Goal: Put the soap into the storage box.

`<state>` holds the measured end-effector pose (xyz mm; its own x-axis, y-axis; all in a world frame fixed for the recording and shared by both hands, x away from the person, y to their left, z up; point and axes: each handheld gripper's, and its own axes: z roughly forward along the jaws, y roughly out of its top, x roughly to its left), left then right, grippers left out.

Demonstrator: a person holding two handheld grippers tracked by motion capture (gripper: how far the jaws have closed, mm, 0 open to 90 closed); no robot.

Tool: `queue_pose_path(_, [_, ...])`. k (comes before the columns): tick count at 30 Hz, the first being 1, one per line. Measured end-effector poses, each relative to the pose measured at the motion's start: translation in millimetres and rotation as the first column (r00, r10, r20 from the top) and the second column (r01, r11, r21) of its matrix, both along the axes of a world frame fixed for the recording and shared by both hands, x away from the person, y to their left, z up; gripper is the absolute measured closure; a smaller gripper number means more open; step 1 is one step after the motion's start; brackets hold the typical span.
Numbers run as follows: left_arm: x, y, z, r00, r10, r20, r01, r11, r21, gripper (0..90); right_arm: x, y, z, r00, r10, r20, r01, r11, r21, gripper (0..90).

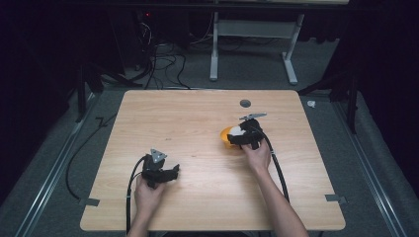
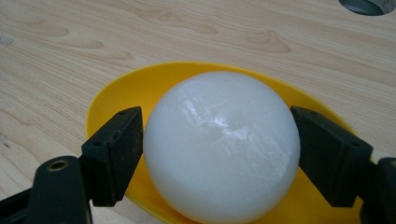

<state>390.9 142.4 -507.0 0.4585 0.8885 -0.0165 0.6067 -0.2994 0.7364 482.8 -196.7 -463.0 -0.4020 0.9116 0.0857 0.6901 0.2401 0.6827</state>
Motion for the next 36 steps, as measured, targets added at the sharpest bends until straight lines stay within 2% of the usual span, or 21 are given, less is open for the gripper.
queue_pose_path(6, [-0.1,0.0,0.1,1.0,0.0,-0.001,0.0,1.0,0.002,22.6,-2.4,-2.7,-0.5,1.0,-0.005,0.003,0.005,1.0,0.006,19.9])
queue_pose_path(15, [-0.1,-0.1,0.1,1.0,0.0,-0.001,0.0,1.0,0.002,22.6,-6.5,-5.7,8.7,0.9993,0.0,0.036,-0.001,0.999,0.035,17.3])
queue_pose_path(30, [-0.1,-0.3,0.0,1.0,-0.001,0.0,0.001,1.0,0.003,22.7,-16.9,-5.1,24.1,0.9955,0.007,0.094,-0.012,0.999,0.045,17.1])
queue_pose_path(36, [-0.1,-0.3,0.0,1.0,-0.001,0.0,0.001,1.0,0.004,22.7,-22.1,-9.7,29.4,0.9947,0.005,0.103,-0.01,0.999,0.05,17.1])
